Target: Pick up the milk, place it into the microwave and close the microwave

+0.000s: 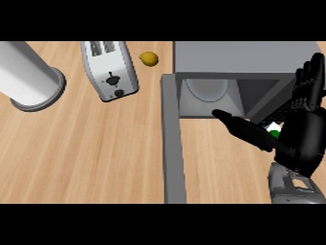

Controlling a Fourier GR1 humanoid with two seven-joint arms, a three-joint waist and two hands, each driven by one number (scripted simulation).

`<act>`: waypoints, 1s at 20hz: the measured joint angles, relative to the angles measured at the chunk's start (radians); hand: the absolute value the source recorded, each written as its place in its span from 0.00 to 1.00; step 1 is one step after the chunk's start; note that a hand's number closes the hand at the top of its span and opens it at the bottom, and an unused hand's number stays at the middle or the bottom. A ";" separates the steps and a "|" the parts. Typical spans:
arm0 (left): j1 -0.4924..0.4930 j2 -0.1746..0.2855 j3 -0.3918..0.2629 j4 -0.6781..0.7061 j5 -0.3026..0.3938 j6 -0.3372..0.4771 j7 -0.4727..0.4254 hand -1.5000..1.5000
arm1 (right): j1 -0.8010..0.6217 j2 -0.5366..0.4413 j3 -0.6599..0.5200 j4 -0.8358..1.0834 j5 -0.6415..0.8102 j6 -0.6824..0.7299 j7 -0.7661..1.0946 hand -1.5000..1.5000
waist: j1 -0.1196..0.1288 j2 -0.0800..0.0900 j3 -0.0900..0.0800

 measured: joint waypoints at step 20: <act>0.154 0.011 0.232 -0.118 0.232 -0.180 0.065 0.00 | 0.150 -0.007 -0.064 0.202 -0.185 -0.121 -0.226 0.00 | -0.003 0.001 0.001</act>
